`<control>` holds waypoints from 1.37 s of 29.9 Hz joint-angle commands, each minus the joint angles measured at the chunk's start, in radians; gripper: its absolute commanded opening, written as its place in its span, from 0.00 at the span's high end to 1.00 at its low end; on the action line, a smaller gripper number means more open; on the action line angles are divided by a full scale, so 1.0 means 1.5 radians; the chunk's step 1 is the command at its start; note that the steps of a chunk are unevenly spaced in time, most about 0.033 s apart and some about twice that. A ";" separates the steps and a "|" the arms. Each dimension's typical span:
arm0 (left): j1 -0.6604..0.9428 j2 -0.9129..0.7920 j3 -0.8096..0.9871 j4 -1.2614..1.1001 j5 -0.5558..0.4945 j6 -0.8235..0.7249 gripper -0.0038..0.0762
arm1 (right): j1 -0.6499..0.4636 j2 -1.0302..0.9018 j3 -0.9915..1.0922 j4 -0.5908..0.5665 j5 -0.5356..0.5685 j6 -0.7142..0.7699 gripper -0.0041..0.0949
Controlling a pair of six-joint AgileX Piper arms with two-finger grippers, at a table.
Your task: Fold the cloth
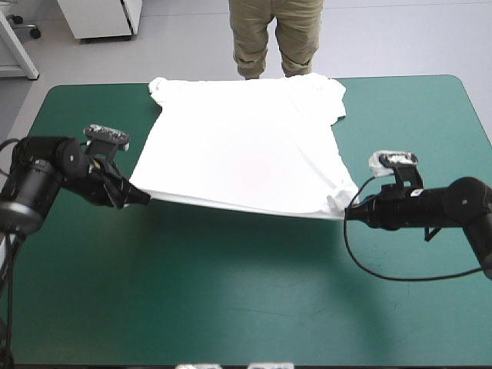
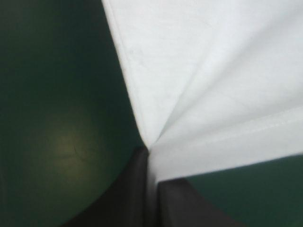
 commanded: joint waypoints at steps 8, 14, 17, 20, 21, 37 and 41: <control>0.001 -0.207 0.274 0.021 -0.014 -0.045 0.96 | -0.007 -0.178 0.154 -0.112 0.063 0.112 0.97; 0.001 -0.318 0.387 0.015 0.020 -0.053 0.96 | -0.007 -0.241 0.229 -0.135 0.096 0.155 0.97; 0.001 -0.364 0.419 0.014 0.034 -0.059 0.96 | -0.007 -0.252 0.250 -0.132 0.098 0.155 0.97; 0.001 -0.396 0.431 -0.004 0.040 -0.059 0.96 | -0.007 -0.254 0.257 -0.129 0.104 0.155 0.97; 0.001 -0.399 0.432 -0.010 0.041 -0.059 0.96 | -0.007 -0.254 0.260 -0.129 0.105 0.155 0.97; 0.001 -0.320 0.431 -0.077 0.076 -0.006 0.76 | -0.007 -0.254 0.259 -0.127 0.130 0.138 0.66; 0.001 -0.320 0.431 -0.112 0.082 0.008 0.51 | -0.007 -0.254 0.231 -0.117 0.119 0.130 0.66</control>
